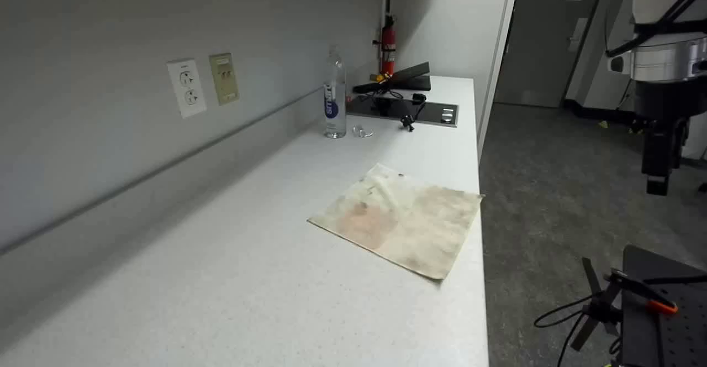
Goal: Fold the cloth
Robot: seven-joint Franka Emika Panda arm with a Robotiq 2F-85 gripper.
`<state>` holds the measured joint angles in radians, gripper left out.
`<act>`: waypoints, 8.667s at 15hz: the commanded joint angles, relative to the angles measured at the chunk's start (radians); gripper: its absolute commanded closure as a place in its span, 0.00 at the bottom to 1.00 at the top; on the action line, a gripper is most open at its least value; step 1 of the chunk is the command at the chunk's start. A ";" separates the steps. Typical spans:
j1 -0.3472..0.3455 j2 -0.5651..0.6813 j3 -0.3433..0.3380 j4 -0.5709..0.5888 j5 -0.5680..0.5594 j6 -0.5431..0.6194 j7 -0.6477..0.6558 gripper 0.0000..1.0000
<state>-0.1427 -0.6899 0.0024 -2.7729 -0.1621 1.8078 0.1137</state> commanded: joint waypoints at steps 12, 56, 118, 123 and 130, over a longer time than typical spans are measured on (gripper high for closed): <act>0.011 0.001 -0.010 0.002 -0.005 -0.004 0.006 0.00; 0.070 0.029 -0.051 0.050 0.193 0.349 -0.026 0.00; 0.032 0.910 -0.087 0.420 0.439 0.787 0.112 0.37; 0.033 0.908 -0.091 0.430 0.454 0.784 0.123 0.76; 0.047 0.884 -0.128 0.404 0.396 0.791 0.194 1.00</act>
<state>-0.1075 0.1986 -0.1144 -2.3692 0.2632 2.5783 0.2573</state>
